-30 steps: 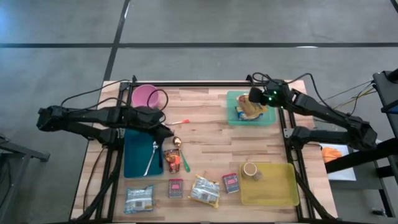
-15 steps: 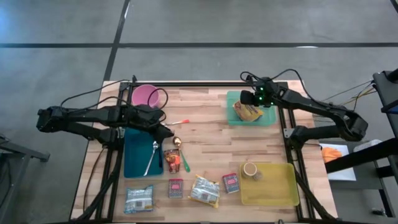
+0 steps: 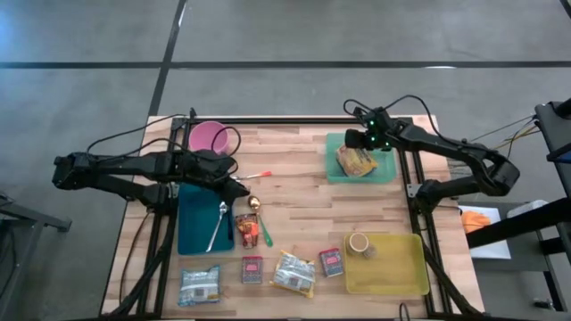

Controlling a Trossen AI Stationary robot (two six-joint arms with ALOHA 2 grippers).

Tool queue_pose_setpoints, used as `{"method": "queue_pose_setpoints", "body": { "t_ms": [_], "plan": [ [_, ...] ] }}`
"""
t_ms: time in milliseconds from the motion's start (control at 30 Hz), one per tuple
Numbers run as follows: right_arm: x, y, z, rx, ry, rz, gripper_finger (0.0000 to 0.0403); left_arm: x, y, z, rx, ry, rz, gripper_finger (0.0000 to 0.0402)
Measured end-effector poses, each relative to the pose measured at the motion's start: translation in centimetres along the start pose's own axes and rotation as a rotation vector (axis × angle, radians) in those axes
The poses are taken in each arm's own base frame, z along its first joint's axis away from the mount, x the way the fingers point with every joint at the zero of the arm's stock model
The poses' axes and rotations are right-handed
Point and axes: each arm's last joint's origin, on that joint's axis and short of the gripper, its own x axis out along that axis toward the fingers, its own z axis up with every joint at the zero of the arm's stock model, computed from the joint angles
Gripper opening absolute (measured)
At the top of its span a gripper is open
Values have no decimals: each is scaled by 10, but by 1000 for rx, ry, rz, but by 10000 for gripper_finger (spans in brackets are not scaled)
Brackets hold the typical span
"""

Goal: Pick & Place Food Item
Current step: Put the top yellow noodle pack into the green bin

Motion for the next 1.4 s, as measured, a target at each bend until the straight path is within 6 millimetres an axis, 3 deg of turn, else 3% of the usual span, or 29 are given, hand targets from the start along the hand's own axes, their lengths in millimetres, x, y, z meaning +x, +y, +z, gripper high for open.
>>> {"method": "queue_pose_setpoints", "body": {
  "t_ms": [967, 1100, 1400],
  "plan": [
    [2, -5, 6, -55, 7, 13, 12, 0, -1, 0, -107, 7, -19, 222],
    [2, -5, 6, -69, 12, 19, 46, 0, -1, 0, -111, 11, -22, 222],
    [2, -5, 6, -62, 13, 20, 184, 0, -1, 0, -115, 11, -22, 222]
  ]
}}
